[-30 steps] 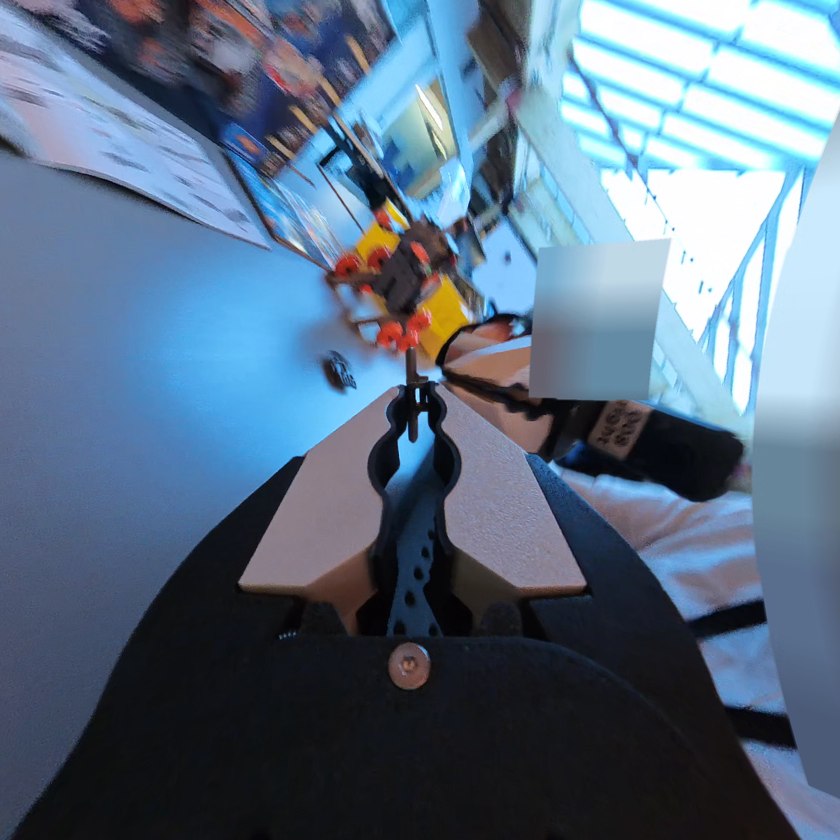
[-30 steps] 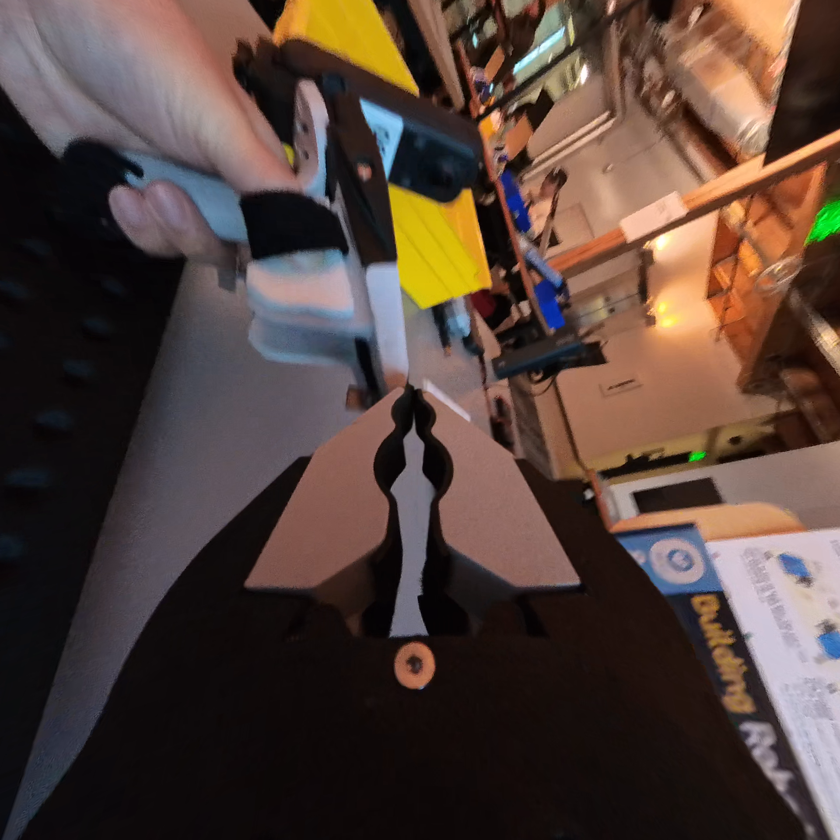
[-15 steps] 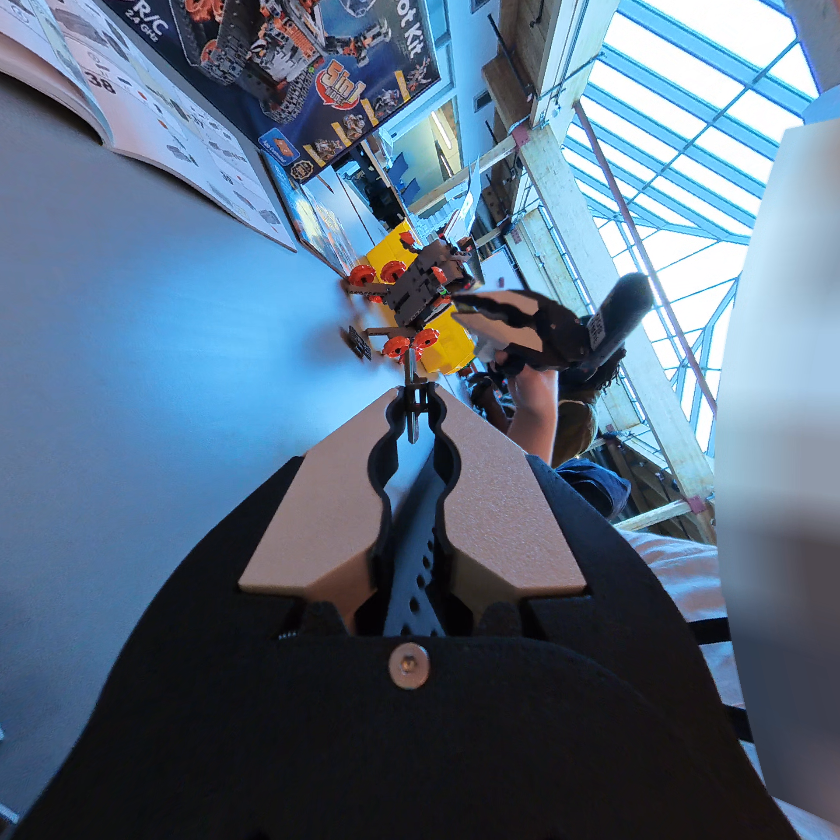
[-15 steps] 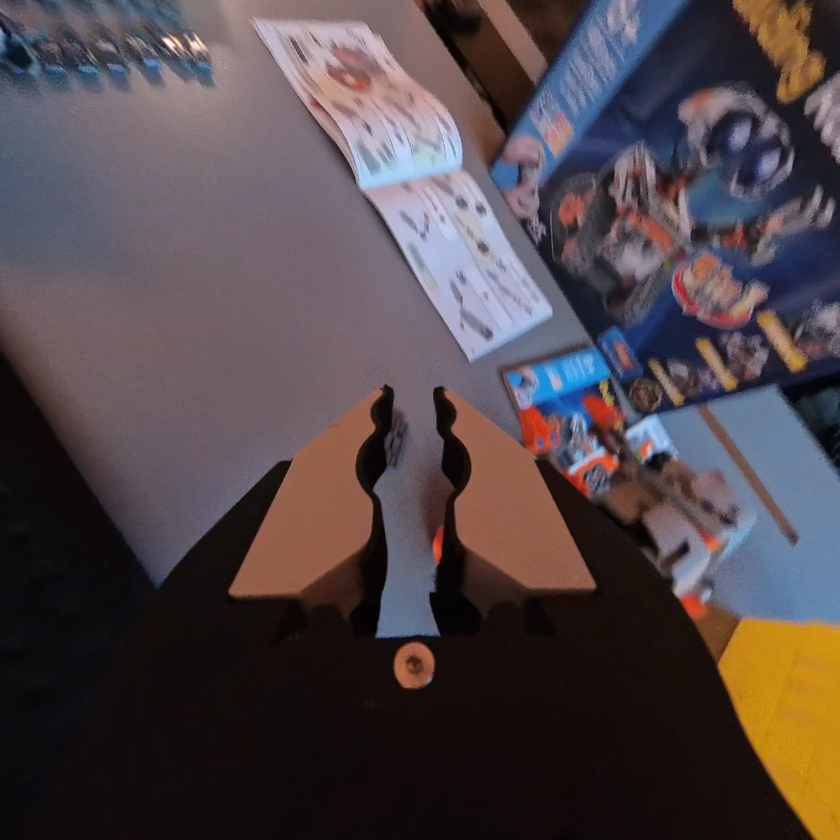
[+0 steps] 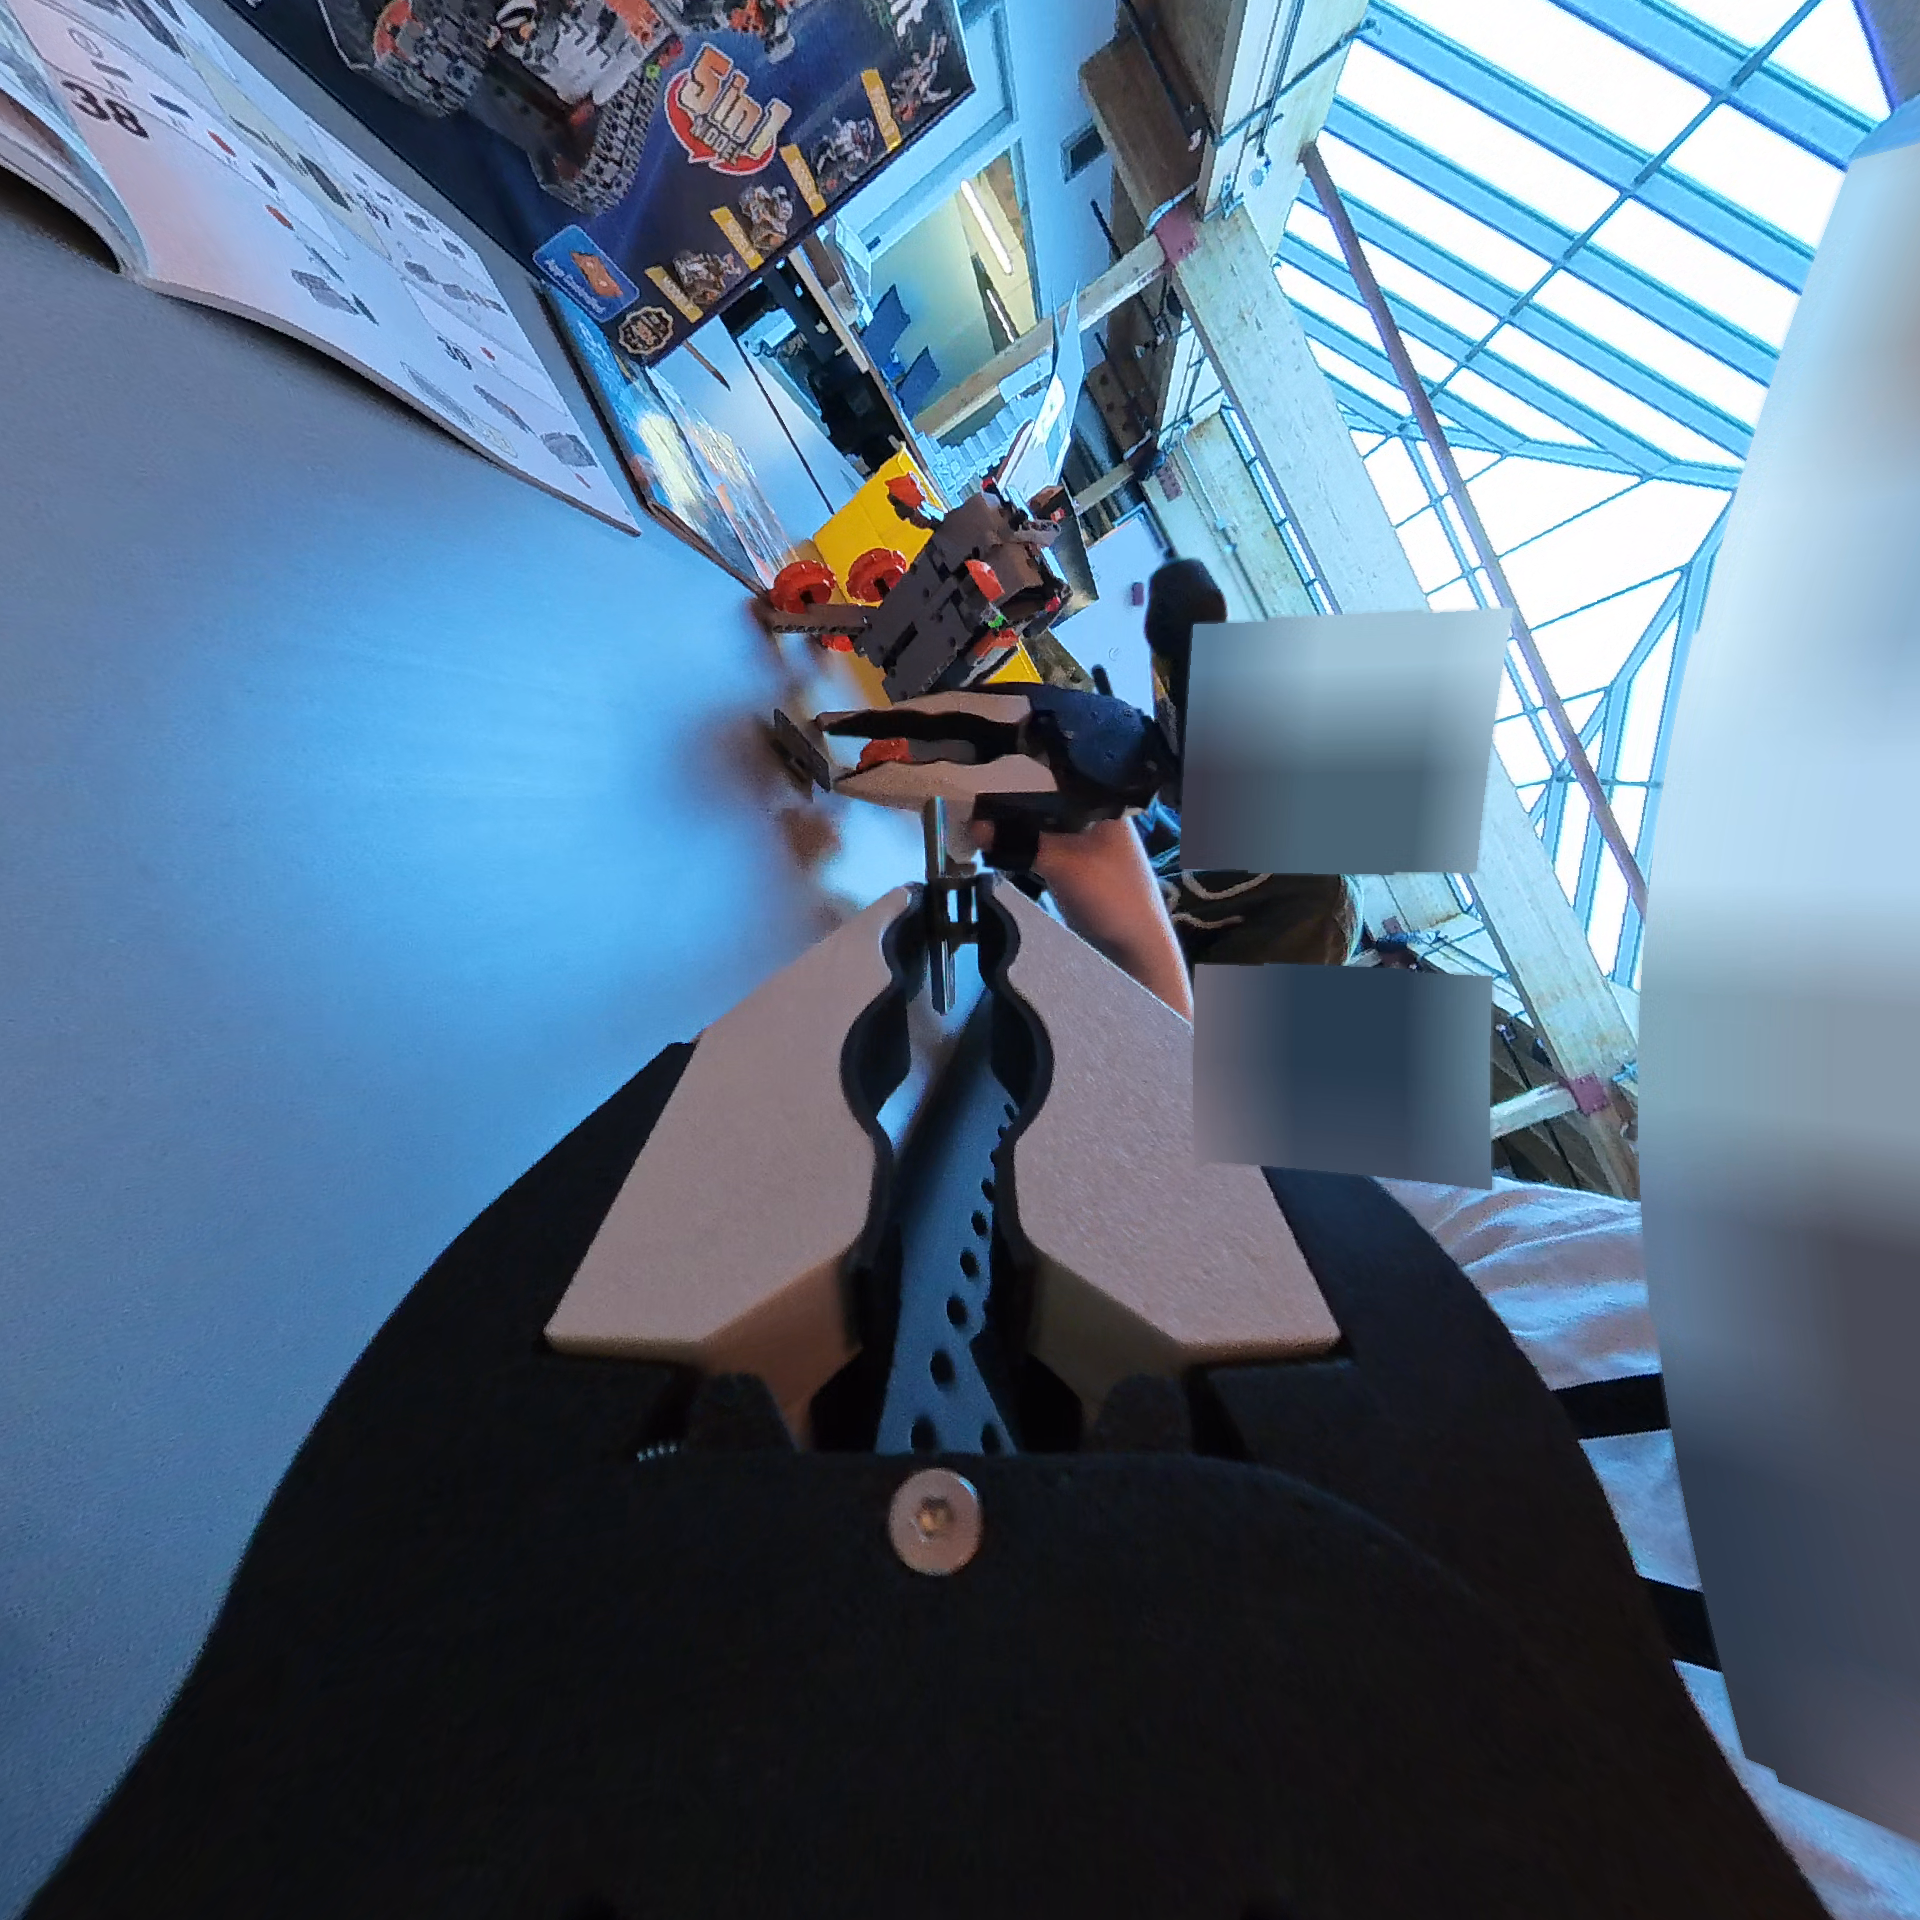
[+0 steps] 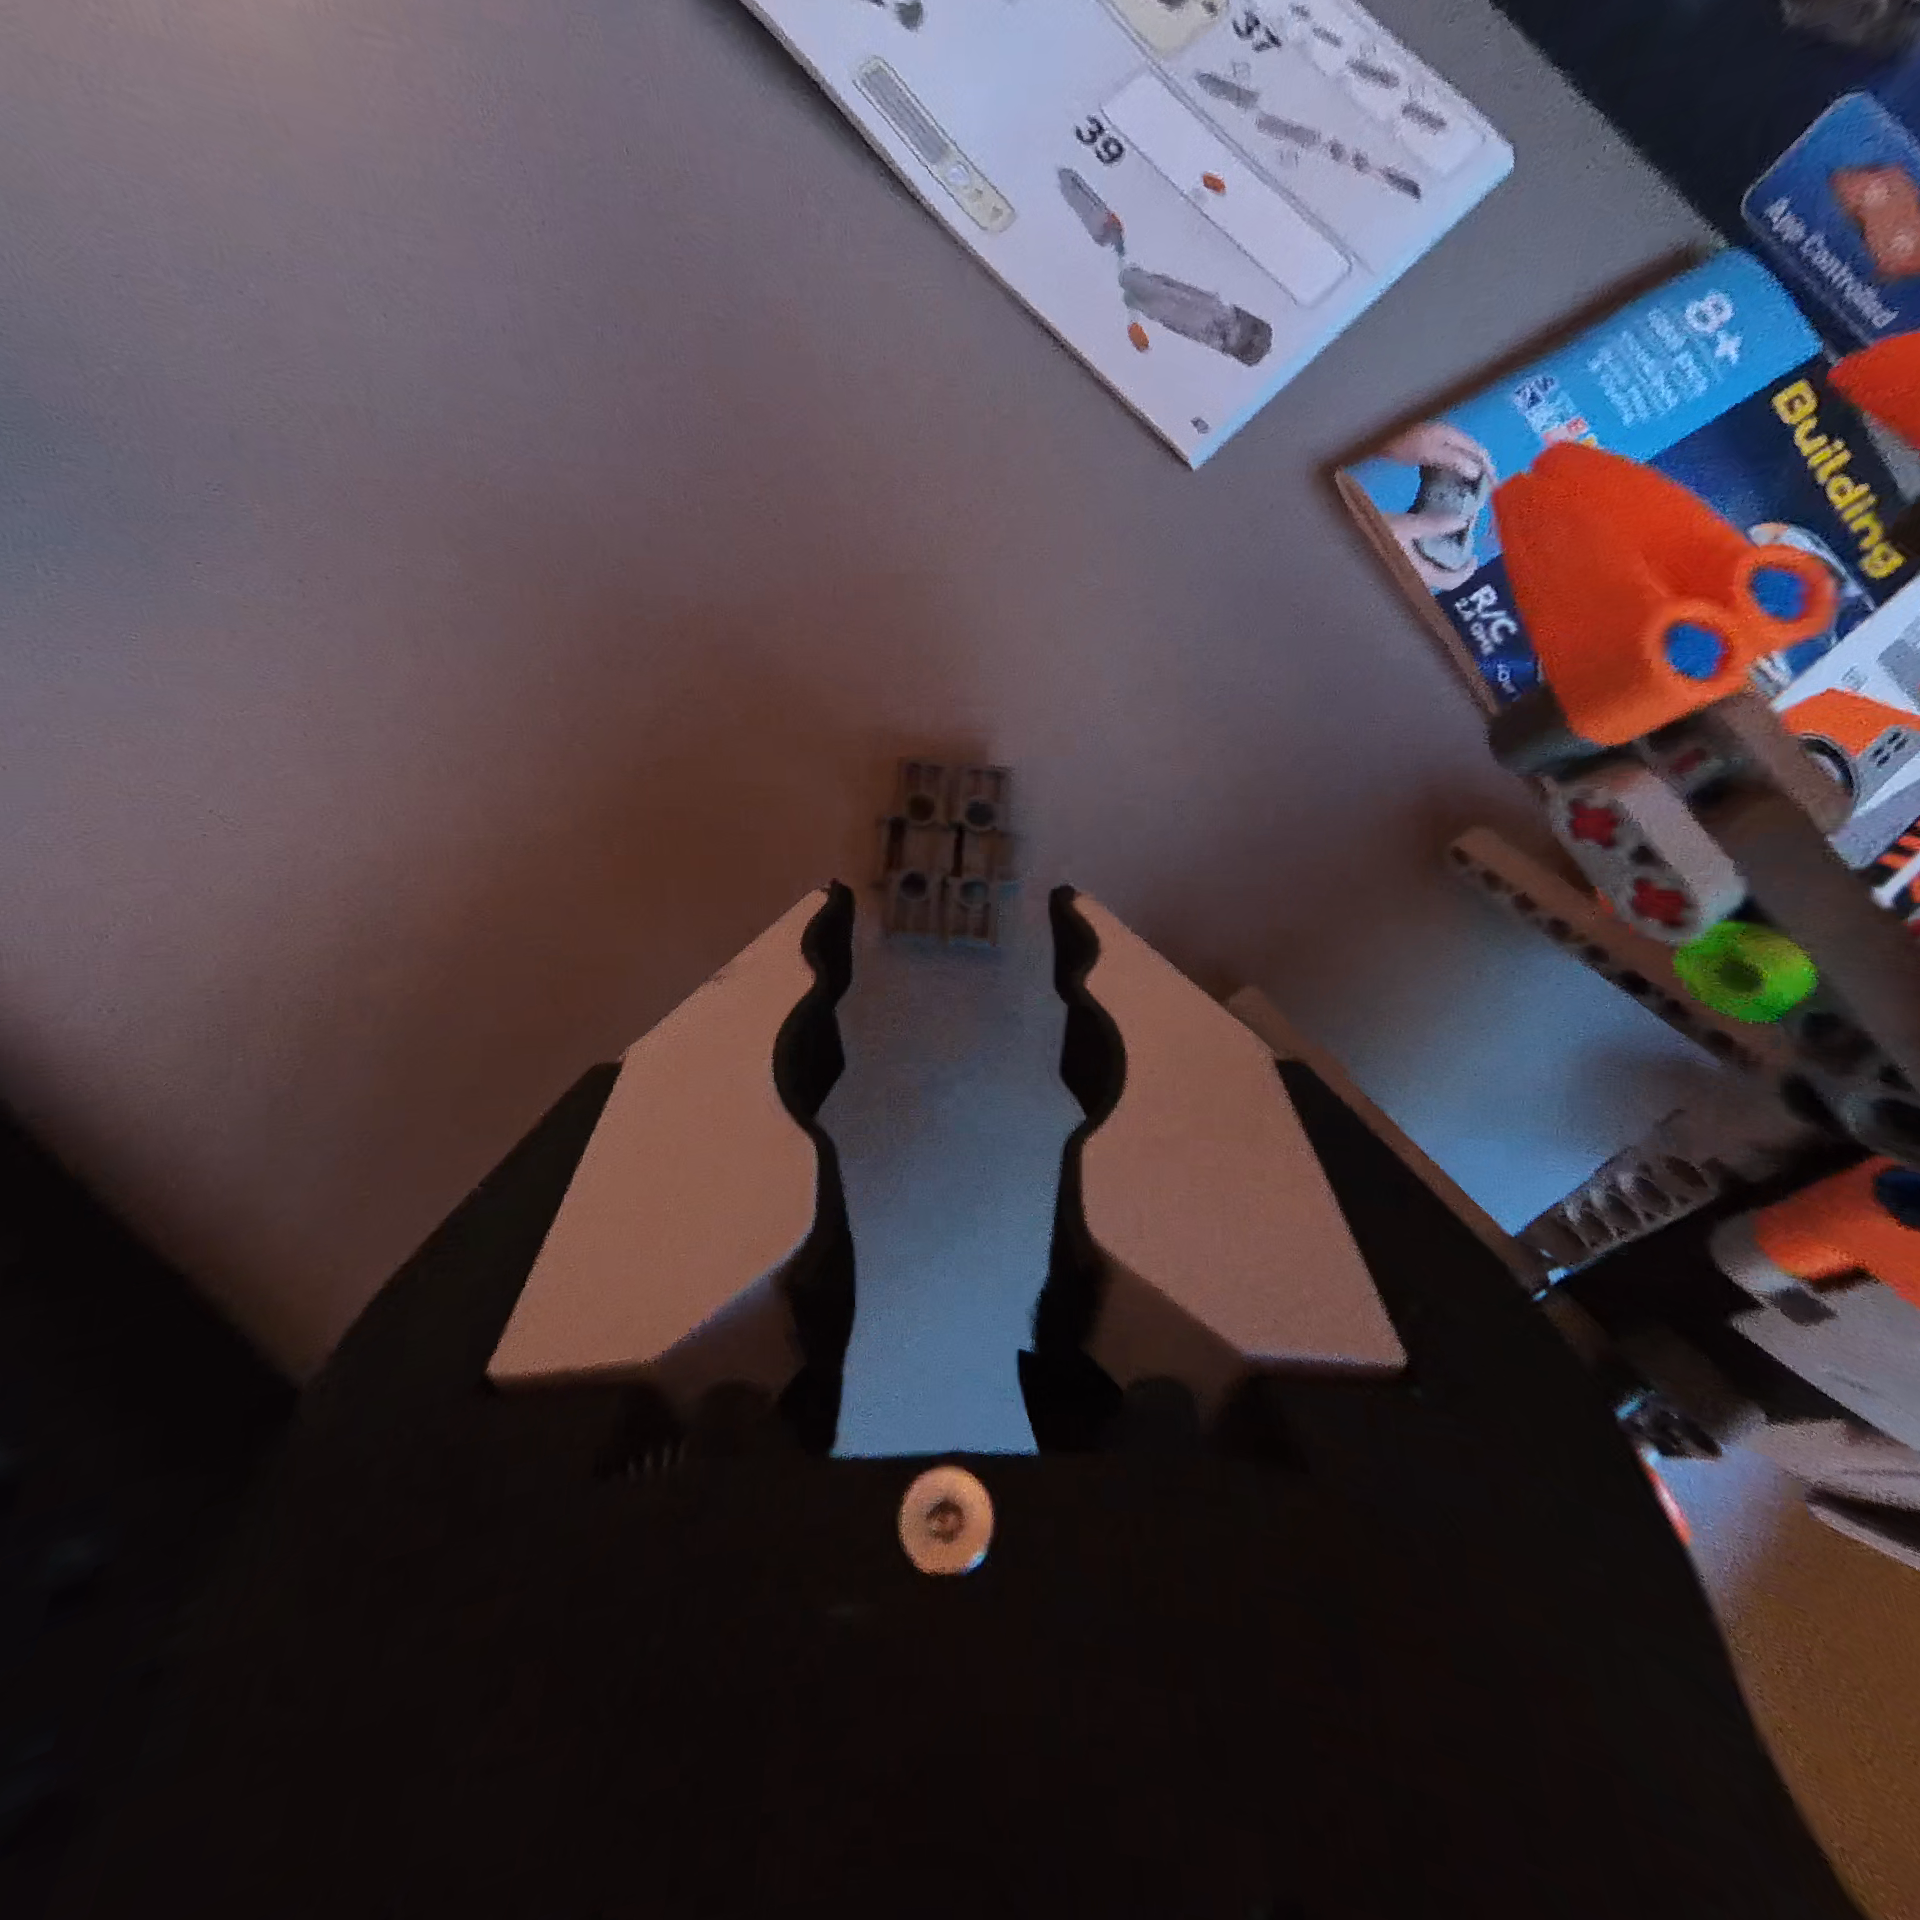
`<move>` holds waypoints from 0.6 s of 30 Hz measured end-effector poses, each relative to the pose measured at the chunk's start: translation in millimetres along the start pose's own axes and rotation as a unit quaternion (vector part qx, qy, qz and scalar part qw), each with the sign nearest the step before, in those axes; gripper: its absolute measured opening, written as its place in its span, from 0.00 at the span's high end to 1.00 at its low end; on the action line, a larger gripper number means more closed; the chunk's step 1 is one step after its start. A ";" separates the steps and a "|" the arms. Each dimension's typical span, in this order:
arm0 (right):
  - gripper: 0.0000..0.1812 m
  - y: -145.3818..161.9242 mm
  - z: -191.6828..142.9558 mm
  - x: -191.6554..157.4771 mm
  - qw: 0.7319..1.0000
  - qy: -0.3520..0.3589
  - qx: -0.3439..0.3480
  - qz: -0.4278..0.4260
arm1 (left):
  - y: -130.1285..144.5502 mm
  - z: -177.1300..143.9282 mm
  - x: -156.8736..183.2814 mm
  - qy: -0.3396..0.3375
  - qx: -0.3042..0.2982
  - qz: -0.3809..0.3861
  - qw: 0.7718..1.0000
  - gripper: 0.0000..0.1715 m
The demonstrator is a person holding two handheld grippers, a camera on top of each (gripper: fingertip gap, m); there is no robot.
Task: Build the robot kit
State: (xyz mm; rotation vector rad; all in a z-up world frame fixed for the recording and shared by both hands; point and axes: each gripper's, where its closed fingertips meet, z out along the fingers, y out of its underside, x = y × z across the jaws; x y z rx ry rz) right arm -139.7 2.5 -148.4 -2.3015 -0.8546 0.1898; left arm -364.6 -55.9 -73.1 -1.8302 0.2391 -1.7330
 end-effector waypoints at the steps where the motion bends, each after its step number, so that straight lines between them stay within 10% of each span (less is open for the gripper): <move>1: 0.79 1.4 3.6 -0.2 1.000 0.003 -0.007 -0.002 | 0.9 1.1 0.0 0.000 -0.004 0.001 1.000 0.97; 10: 0.88 0.4 9.3 -26.6 0.995 -0.071 -0.007 0.068 | 0.2 0.5 -0.4 0.008 -0.003 -0.011 1.000 0.97; 18: 0.79 -33.7 15.1 -121.3 0.979 -0.198 0.031 0.039 | -1.6 -1.0 -1.6 0.007 0.004 -0.016 1.000 0.97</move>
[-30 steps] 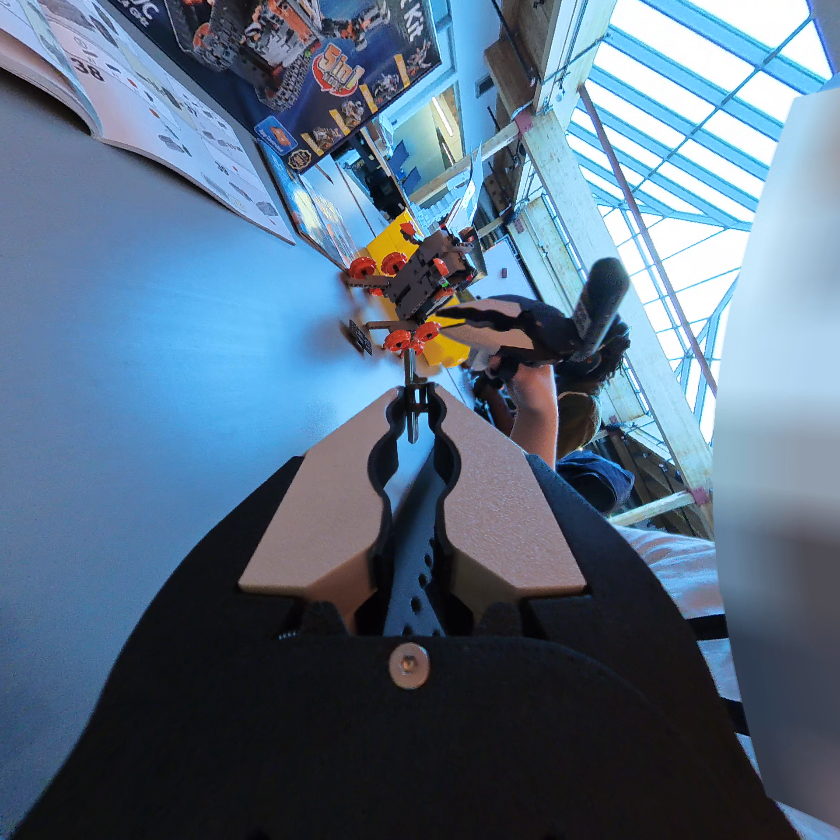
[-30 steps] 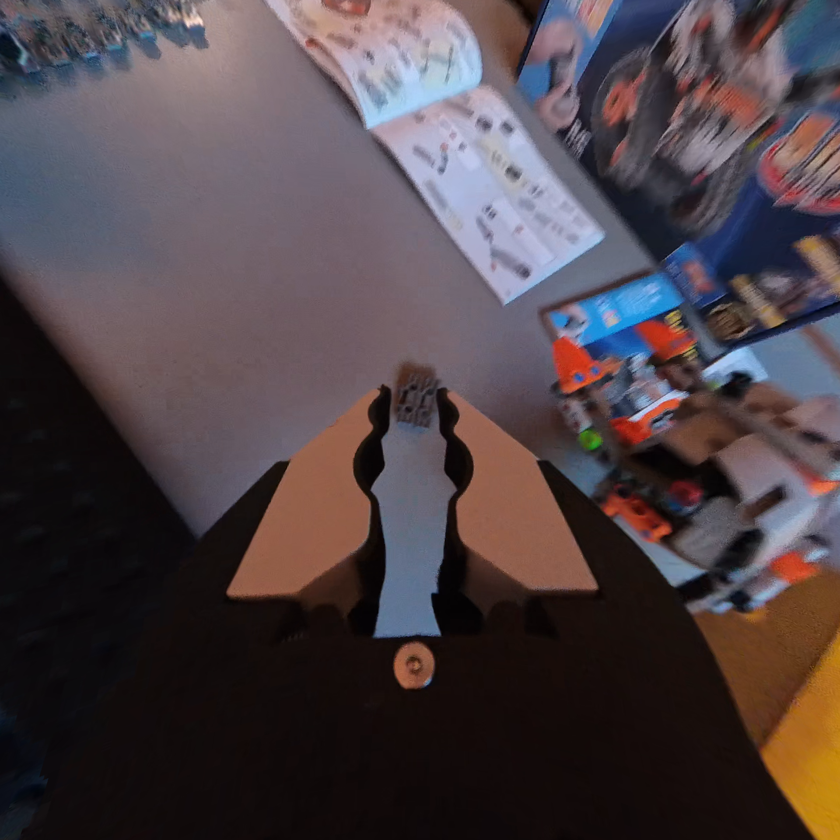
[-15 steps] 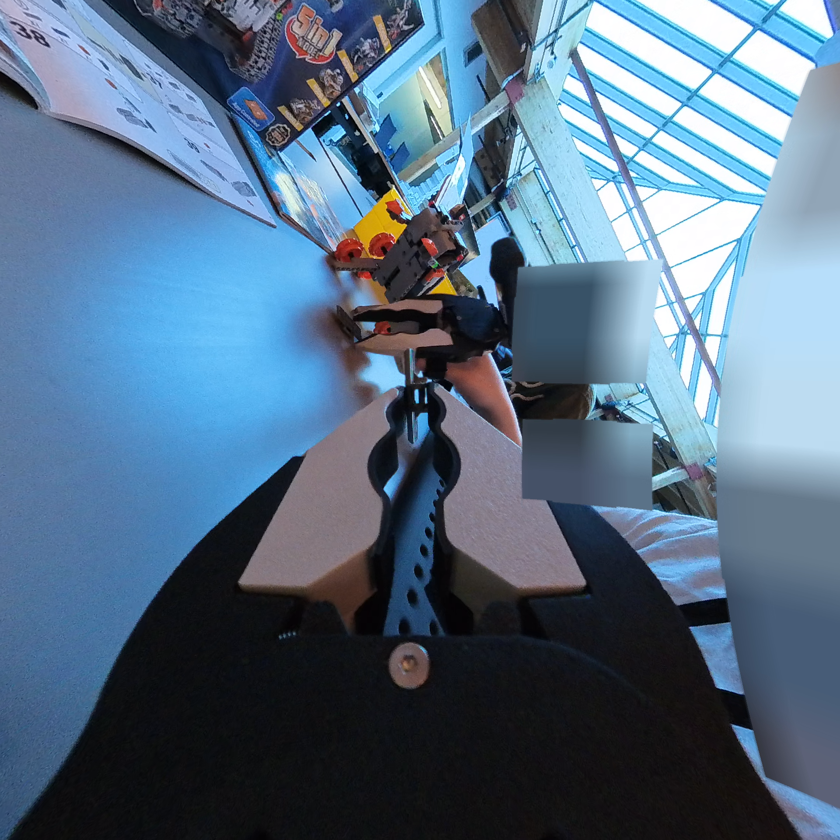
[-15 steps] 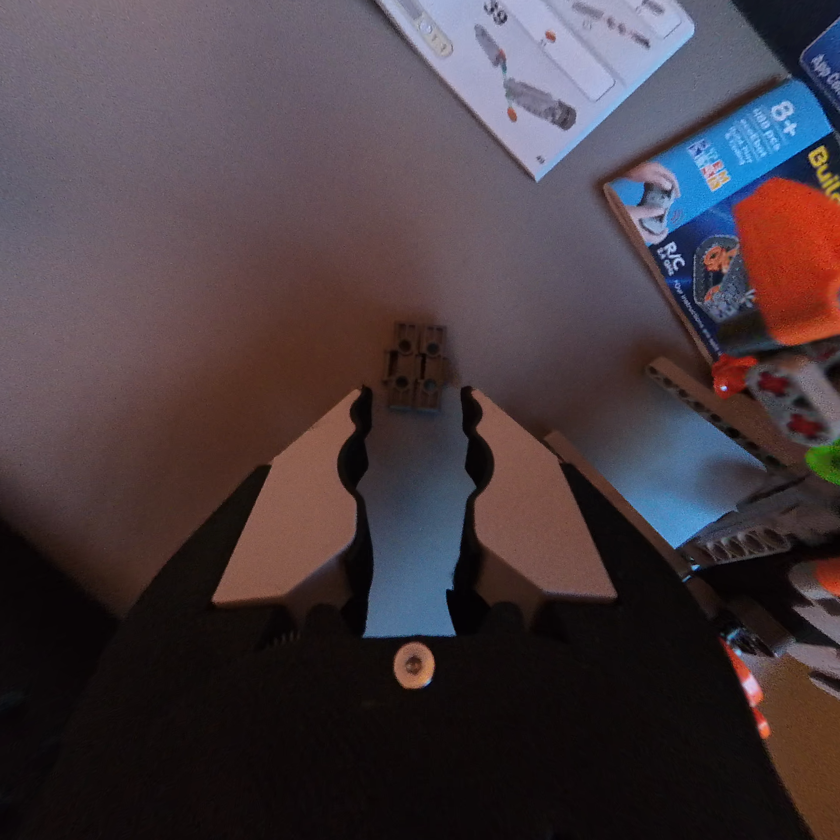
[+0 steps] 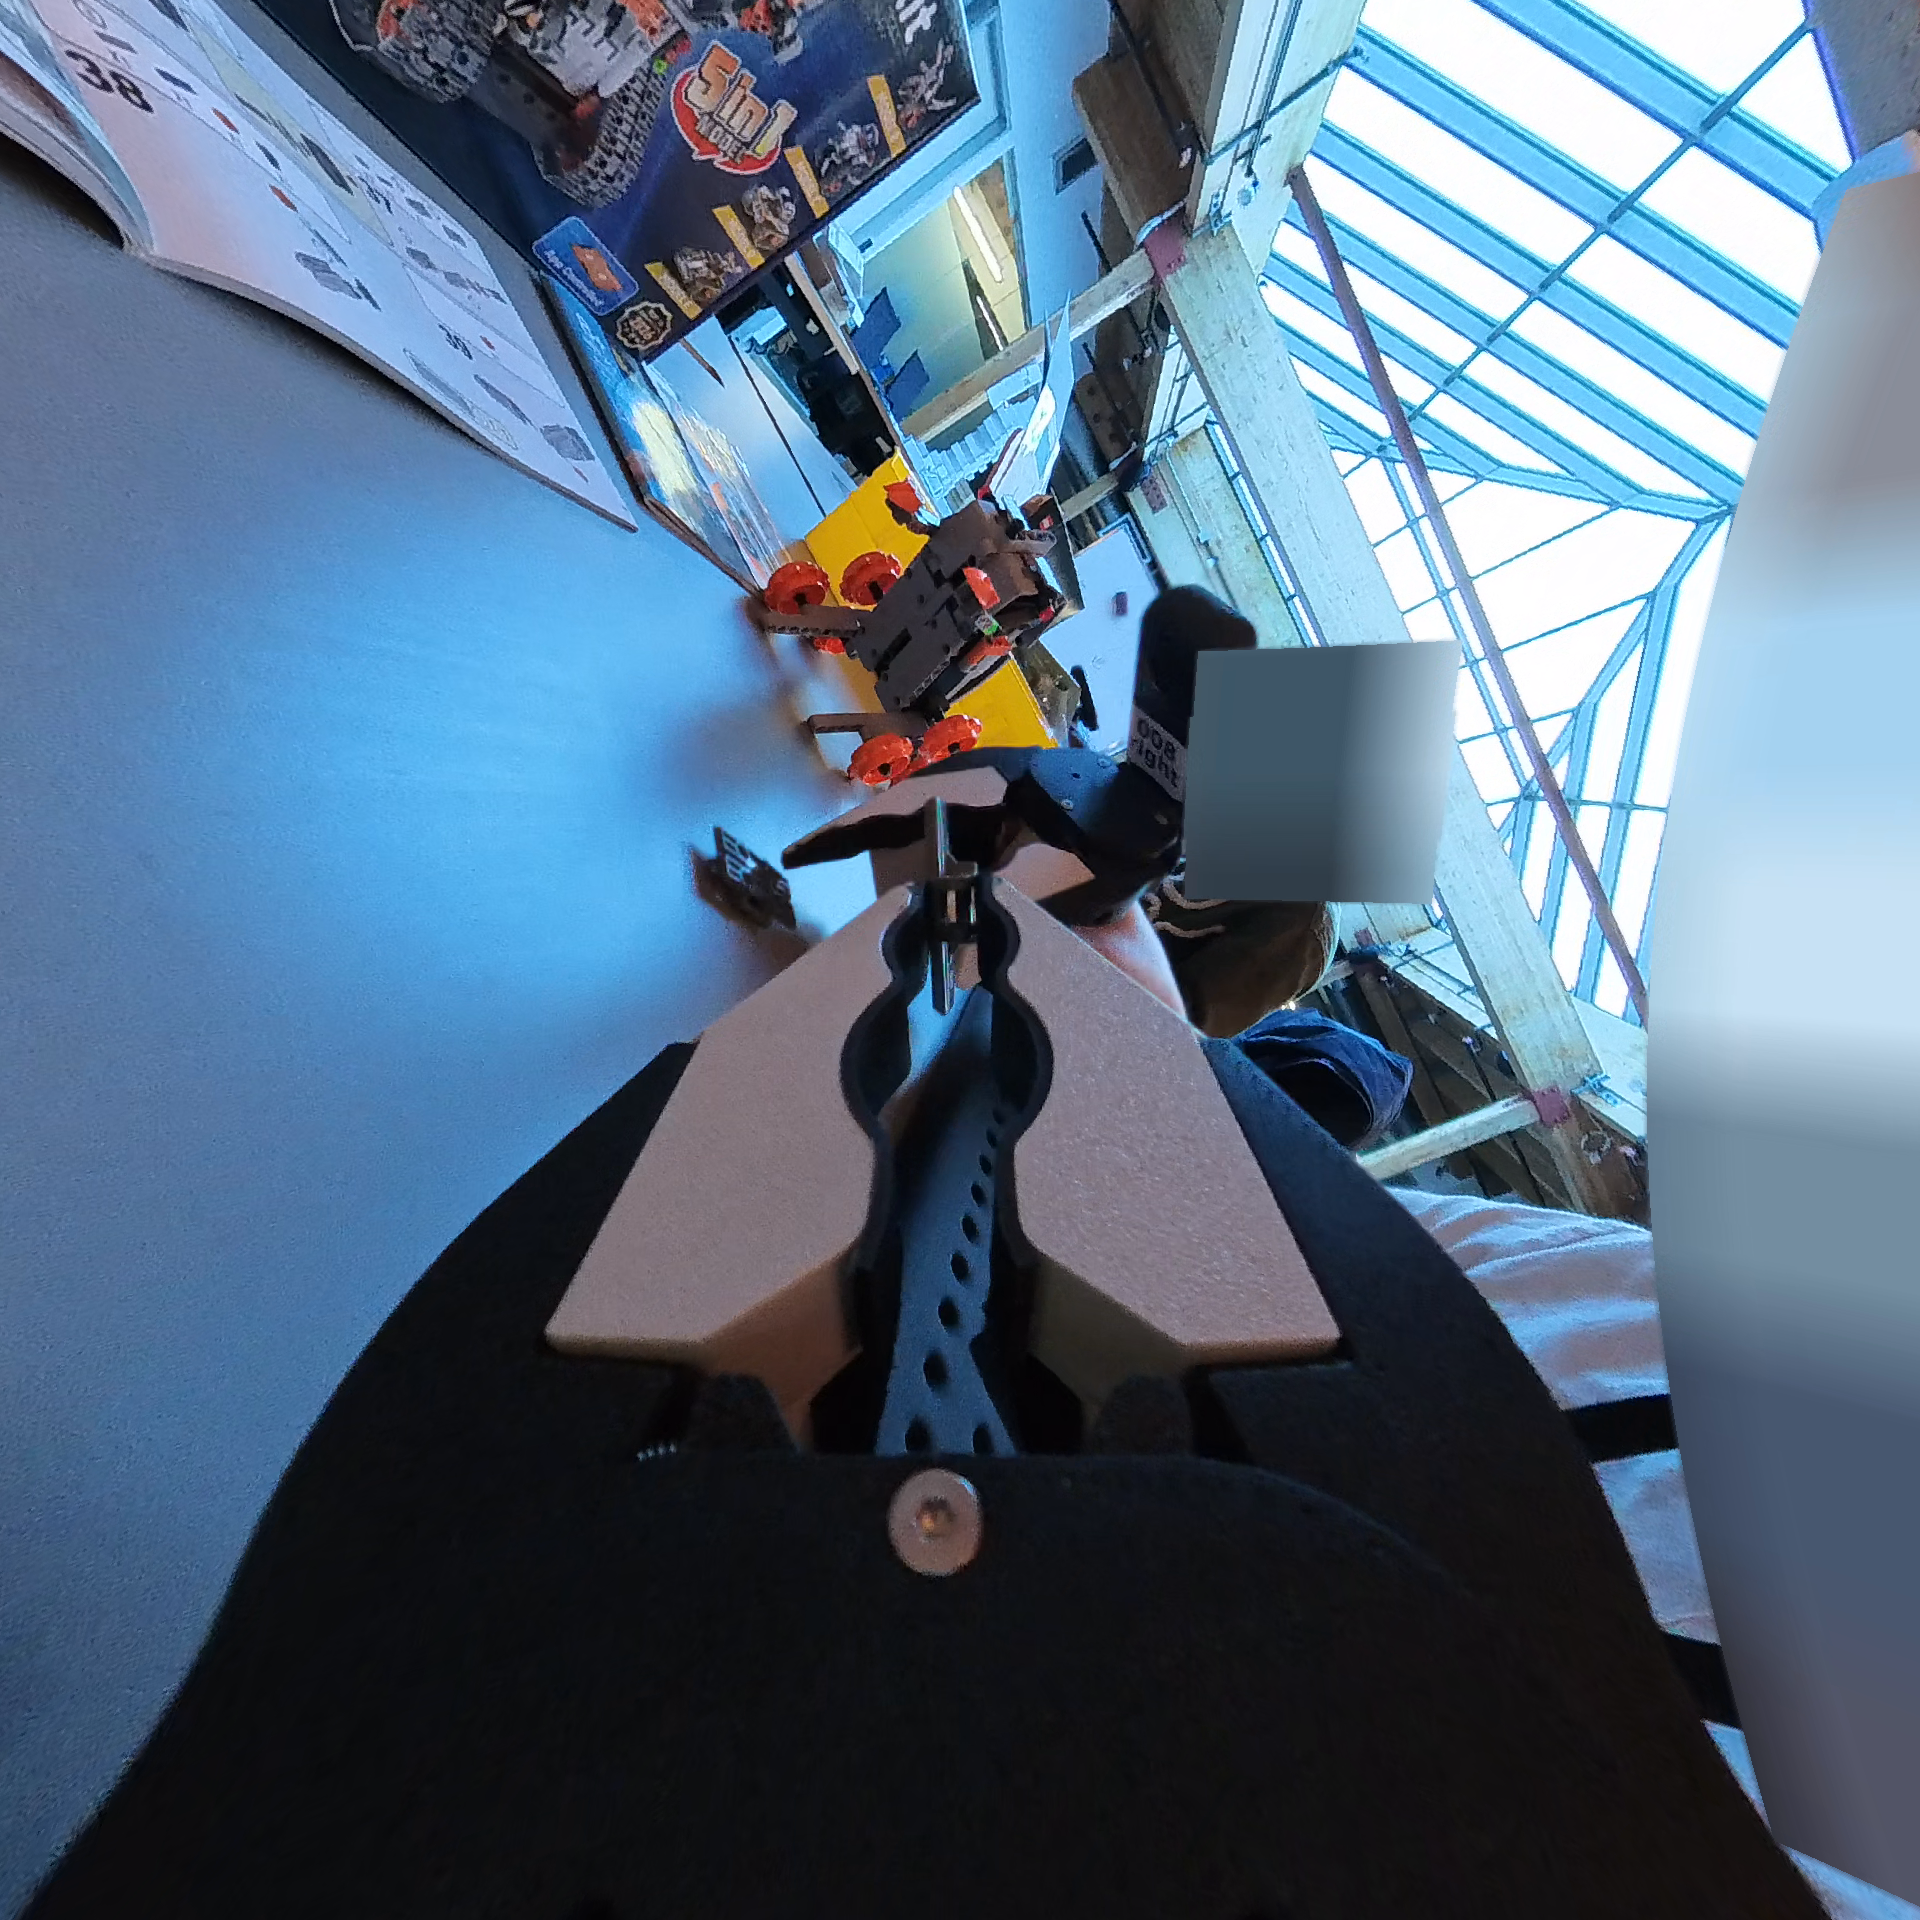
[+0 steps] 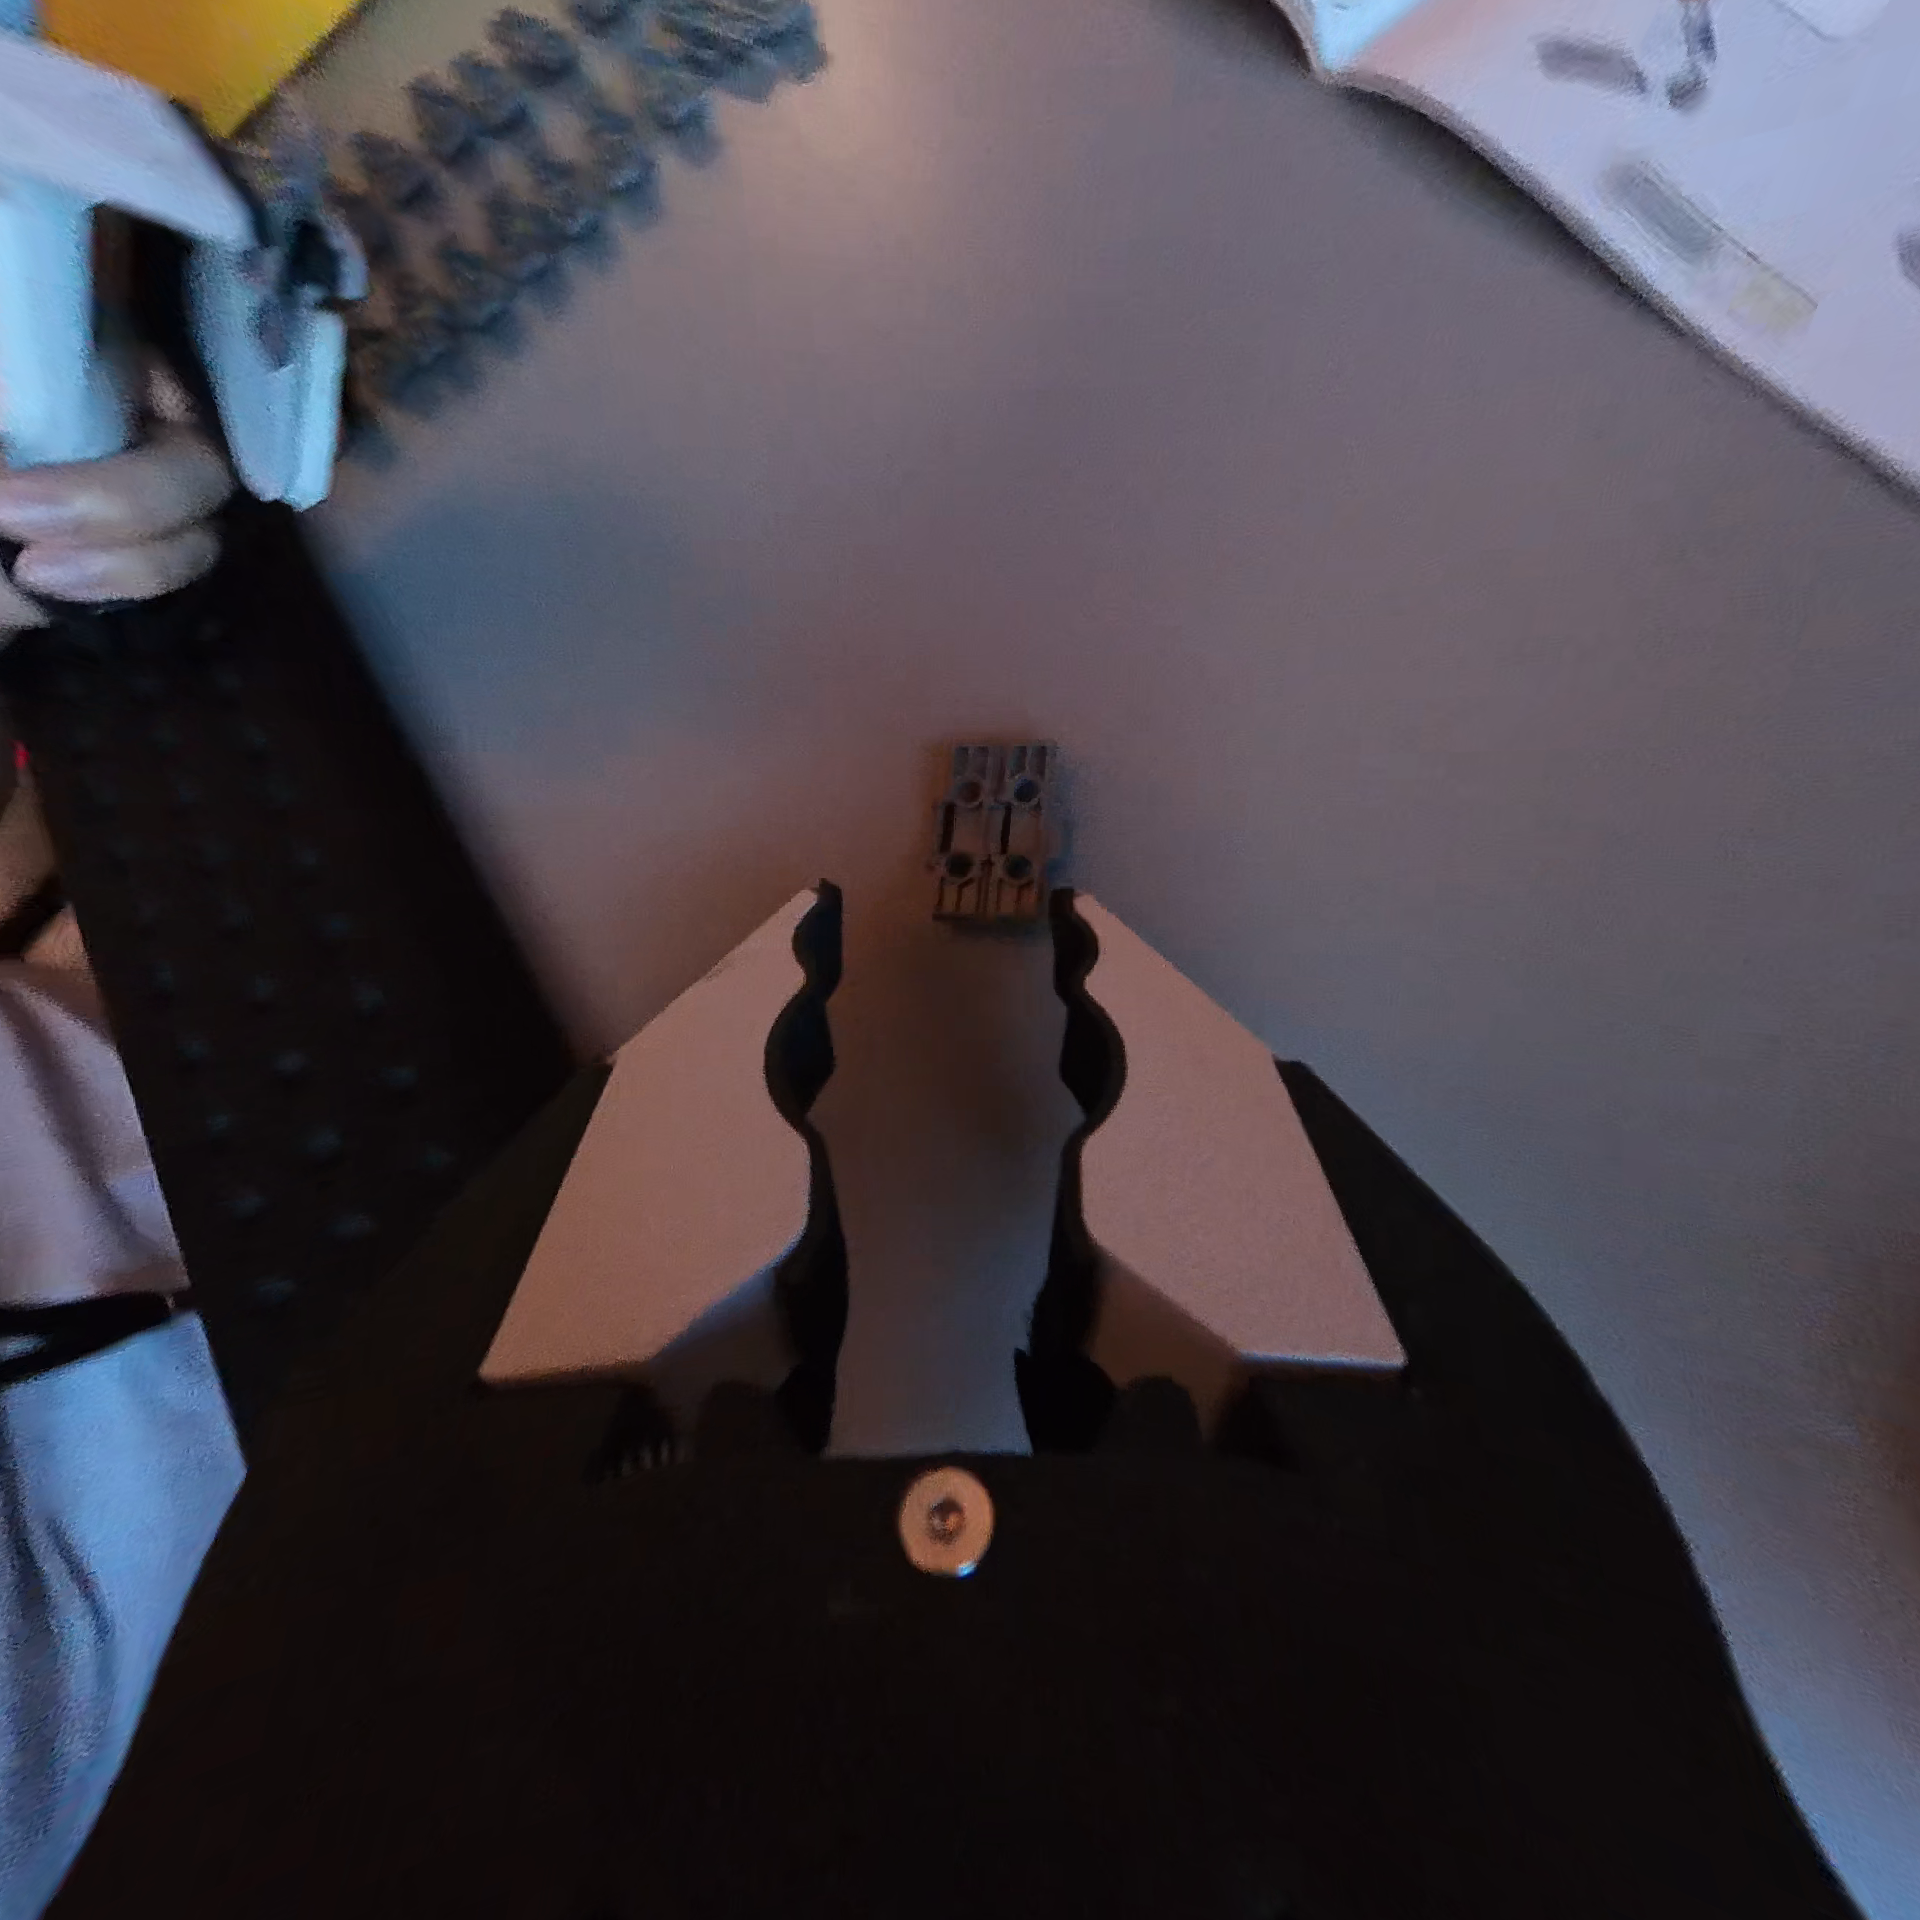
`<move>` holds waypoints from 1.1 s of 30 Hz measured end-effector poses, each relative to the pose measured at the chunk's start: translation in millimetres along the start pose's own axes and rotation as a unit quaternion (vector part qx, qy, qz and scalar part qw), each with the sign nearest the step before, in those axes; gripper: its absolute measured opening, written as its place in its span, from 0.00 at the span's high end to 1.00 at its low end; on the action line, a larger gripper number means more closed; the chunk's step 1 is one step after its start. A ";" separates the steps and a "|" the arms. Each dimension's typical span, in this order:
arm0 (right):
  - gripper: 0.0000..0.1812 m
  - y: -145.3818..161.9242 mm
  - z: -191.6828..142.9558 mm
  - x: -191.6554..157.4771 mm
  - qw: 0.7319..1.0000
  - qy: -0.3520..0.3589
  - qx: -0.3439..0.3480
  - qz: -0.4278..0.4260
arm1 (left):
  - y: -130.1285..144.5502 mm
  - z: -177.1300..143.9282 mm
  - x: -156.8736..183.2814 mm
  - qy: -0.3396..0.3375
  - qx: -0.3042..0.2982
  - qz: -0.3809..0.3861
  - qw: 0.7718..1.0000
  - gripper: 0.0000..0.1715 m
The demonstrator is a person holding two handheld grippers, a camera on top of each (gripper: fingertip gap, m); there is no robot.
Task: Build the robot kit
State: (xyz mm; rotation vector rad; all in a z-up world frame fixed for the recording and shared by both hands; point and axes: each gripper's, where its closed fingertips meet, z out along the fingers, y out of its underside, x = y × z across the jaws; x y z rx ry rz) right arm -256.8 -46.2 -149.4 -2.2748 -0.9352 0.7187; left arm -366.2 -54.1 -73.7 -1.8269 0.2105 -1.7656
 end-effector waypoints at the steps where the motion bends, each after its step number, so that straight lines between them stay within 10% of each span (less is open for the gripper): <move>1: 0.79 -4.2 -1.9 -3.9 0.999 -0.011 0.012 -0.051 | -0.7 -1.1 0.3 0.000 0.004 0.000 1.000 0.97; 3: 0.78 -3.2 -6.6 -15.5 0.973 -0.035 0.033 -0.224 | -2.2 -2.6 0.7 0.002 0.010 0.000 1.000 0.97; 8: 0.84 -6.6 -10.4 11.8 0.807 0.140 0.007 -0.574 | -1.1 -0.5 0.9 0.003 0.005 0.001 1.000 0.97; 15: 0.90 2.4 3.0 -1.5 0.701 0.126 -0.001 -0.702 | -5.0 -4.1 2.4 0.006 0.022 0.005 1.000 0.97; 20: 0.98 -5.7 16.8 7.8 0.685 0.156 0.001 -0.711 | -3.7 -2.1 1.1 0.002 0.016 0.005 1.000 0.97; 23: 0.99 -9.3 15.2 -3.1 0.731 0.125 0.013 -0.671 | -4.6 -3.2 1.1 0.003 0.020 0.003 1.000 0.97; 28: 1.00 -25.8 -6.9 -45.5 0.925 -0.124 -0.020 -0.359 | -2.3 -0.4 -0.3 0.003 0.008 -0.002 1.000 0.97; 33: 1.00 -28.2 5.4 -38.2 0.949 -0.199 -0.167 -0.179 | 1.2 1.6 0.3 0.004 -0.005 0.000 1.000 0.97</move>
